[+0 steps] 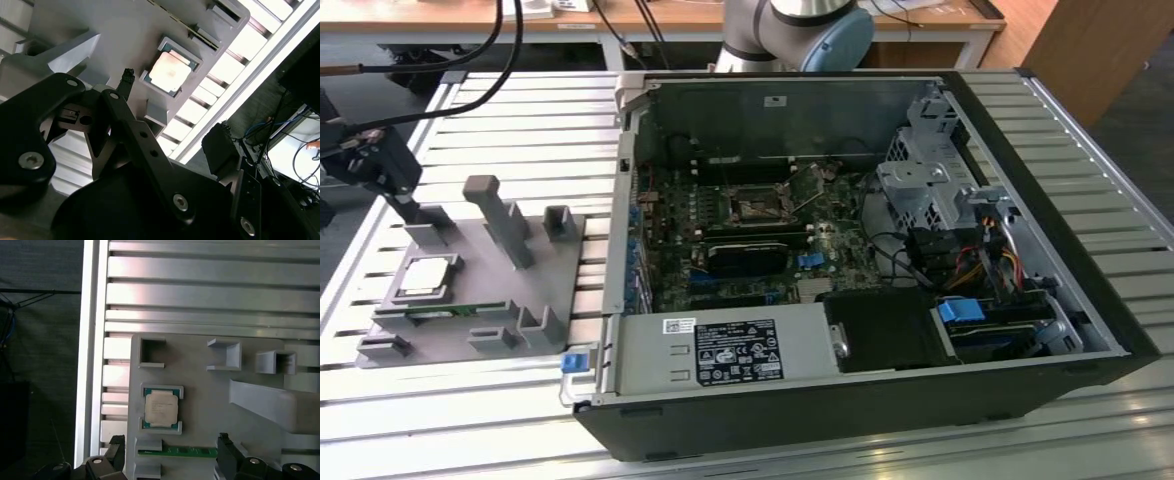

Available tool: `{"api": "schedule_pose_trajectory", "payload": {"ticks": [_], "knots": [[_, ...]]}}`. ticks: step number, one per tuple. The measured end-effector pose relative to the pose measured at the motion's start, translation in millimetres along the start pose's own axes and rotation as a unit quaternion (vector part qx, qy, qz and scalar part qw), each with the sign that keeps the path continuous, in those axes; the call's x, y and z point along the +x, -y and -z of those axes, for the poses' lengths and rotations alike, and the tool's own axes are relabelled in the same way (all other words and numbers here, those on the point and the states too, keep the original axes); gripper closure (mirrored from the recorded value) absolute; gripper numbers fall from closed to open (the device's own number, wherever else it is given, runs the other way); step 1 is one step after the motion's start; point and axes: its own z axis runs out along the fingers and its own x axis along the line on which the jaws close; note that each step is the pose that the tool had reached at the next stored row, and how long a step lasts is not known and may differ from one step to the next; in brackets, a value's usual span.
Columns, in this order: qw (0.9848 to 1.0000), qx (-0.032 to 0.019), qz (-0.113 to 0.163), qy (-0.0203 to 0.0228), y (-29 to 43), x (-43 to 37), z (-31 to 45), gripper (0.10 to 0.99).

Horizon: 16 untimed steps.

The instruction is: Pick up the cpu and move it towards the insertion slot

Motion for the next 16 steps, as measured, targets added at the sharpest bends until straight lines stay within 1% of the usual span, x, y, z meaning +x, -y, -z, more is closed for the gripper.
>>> {"api": "schedule_pose_trajectory", "payload": {"ticks": [16], "knots": [[1.0000, 0.0006, 0.000, 0.0000, 0.3, 0.8, -11.6, 0.267]]}}
